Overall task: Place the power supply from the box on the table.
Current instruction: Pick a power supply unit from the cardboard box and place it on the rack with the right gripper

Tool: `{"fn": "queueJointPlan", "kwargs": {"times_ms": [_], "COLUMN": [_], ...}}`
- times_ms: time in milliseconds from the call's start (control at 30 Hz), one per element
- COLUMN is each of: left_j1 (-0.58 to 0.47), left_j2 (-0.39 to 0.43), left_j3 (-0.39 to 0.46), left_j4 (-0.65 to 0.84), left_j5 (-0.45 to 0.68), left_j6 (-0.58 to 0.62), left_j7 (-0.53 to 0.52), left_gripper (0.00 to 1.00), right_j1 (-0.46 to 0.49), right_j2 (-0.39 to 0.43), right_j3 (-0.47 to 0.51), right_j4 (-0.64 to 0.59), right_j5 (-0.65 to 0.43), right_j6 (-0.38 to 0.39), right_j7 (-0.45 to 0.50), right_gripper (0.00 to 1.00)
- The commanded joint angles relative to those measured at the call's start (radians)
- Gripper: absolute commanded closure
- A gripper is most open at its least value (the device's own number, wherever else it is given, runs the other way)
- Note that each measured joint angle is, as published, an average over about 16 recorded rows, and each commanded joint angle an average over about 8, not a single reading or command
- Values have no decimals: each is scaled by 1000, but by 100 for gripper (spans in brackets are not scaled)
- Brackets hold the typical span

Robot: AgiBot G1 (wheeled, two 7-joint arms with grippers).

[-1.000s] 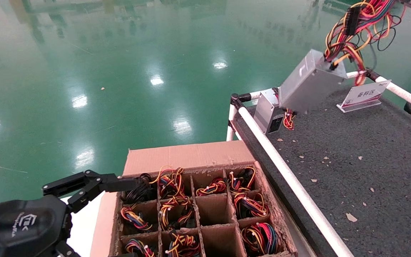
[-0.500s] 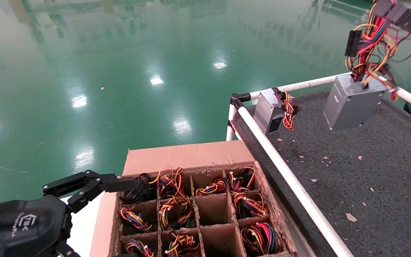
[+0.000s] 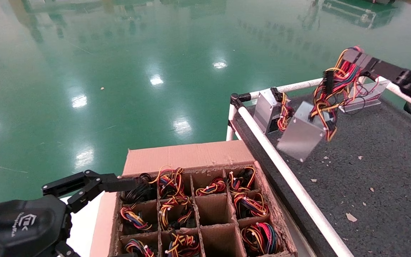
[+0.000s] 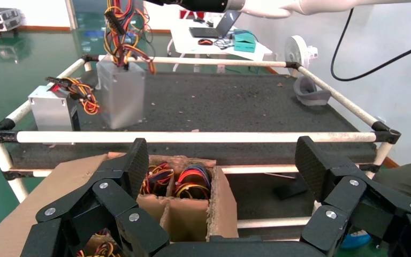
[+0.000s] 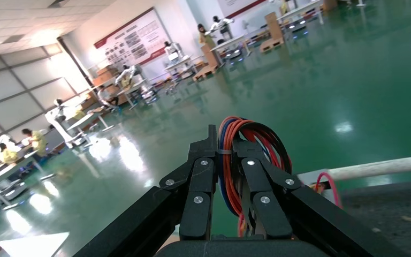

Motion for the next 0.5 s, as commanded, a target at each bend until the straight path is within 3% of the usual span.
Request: {"fn": "queueJointPlan", "kwargs": {"times_ms": [33, 500], "left_j1": [0, 0], "left_j2": [0, 0], "left_j3": [0, 0], "left_j4": [0, 0], "left_j5": [0, 0], "left_j6": [0, 0], "left_j7": [0, 0], "left_gripper": [0, 0], "right_j1": [-8, -42], "right_j2": [-7, -78], "right_j3": [0, 2], "right_j4": [0, -6], "right_j5": [0, 3], "right_j6": [-8, 58], "right_j7": [-3, -34], "right_gripper": [100, 100]}}
